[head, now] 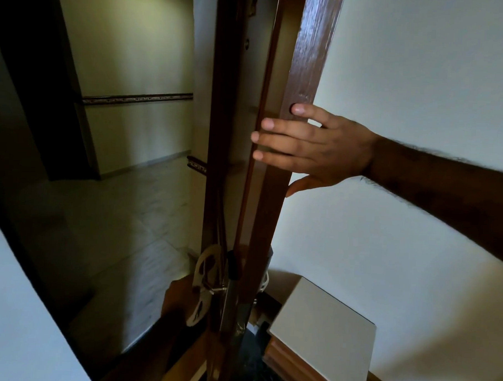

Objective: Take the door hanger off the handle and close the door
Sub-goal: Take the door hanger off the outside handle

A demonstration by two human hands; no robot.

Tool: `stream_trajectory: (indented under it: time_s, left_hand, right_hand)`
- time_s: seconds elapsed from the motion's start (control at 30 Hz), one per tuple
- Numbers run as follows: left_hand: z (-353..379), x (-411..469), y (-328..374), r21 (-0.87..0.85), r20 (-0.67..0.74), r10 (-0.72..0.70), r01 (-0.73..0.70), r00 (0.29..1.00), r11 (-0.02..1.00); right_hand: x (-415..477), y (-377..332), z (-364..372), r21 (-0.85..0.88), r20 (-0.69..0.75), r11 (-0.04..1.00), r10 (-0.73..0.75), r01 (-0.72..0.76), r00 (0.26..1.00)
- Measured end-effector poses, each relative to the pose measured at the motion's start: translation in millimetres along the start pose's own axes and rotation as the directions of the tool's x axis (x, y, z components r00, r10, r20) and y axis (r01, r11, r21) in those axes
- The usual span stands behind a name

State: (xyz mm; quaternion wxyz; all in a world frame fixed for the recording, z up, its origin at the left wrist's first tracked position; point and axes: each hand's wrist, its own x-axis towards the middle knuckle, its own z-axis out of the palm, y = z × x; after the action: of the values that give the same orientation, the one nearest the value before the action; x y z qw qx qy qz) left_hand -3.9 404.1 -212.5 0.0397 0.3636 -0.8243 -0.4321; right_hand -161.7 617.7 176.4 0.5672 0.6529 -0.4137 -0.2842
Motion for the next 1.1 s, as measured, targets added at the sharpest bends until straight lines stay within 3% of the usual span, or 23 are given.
stream_trajectory:
  time_s: [0.13,0.27,0.43,0.5,0.6,0.67,0.73,0.77,0.8,0.83,0.87,0.9,0.93,1.0,1.1]
  left_hand:
    - [-9,28,17,0.101,0.002,0.010,-0.010,1.000,0.995]
    - [-21,42,33,0.191,-0.062,0.022,-0.010,0.998,0.982]
    - [-66,44,64,0.069,-0.273,0.149,-0.135,0.950,0.988]
    - [-95,36,84,0.061,-0.432,0.264,-0.264,0.862,0.963]
    - [-140,12,116,0.115,-0.643,0.442,-0.492,0.626,0.863]
    - [-172,-6,138,0.241,-0.696,0.560,-0.589,0.449,0.772]
    - [-202,-30,160,0.366,-0.723,0.632,-0.620,0.281,0.694]
    - [-214,-43,170,0.414,-0.732,0.650,-0.624,0.205,0.663]
    - [-226,-56,180,0.473,-0.735,0.668,-0.616,0.118,0.629]
    - [-233,-68,189,0.545,-0.723,0.690,-0.592,0.027,0.594]
    - [-238,-79,199,0.619,-0.700,0.711,-0.551,-0.062,0.561]
    - [-240,-89,208,0.686,-0.666,0.732,-0.506,-0.145,0.523]
    - [-240,-98,217,0.739,-0.624,0.751,-0.475,-0.215,0.478]
    - [-238,-114,232,0.827,-0.518,0.800,-0.415,-0.303,0.379]
    - [-243,-127,238,0.859,-0.447,0.860,-0.386,-0.247,0.336]
  right_hand:
    - [2,-5,4,0.005,0.062,0.999,-0.048,0.048,0.997]
    - [2,-3,6,-0.027,-0.110,0.999,-0.030,0.027,0.993]
    - [7,-3,0,0.004,-0.073,1.000,-0.011,0.012,0.997]
    - [9,-1,-4,0.088,-0.066,0.996,-0.002,0.007,0.998]
    - [11,-2,-25,0.345,-0.035,0.936,0.083,-0.066,0.996]
    - [14,-5,-44,0.572,-0.041,0.795,0.272,-0.201,0.961]
    - [22,-6,-67,0.766,-0.015,0.524,0.595,-0.373,0.804]
    - [28,-5,-79,0.861,0.050,0.311,0.735,-0.402,0.676]
    - [35,0,-92,0.934,0.186,0.026,0.816,-0.356,0.548]
    - [43,7,-102,0.925,0.375,-0.294,0.807,-0.241,0.456]
    - [47,12,-107,0.821,0.560,-0.547,0.711,-0.165,0.426]
    - [48,17,-109,0.705,0.664,-0.698,0.587,-0.127,0.463]
    - [48,20,-111,0.630,0.704,-0.767,0.501,-0.119,0.503]
    - [43,22,-111,0.591,0.711,-0.801,0.461,-0.096,0.530]
    - [20,23,-101,0.587,0.723,-0.805,0.470,-0.090,0.506]
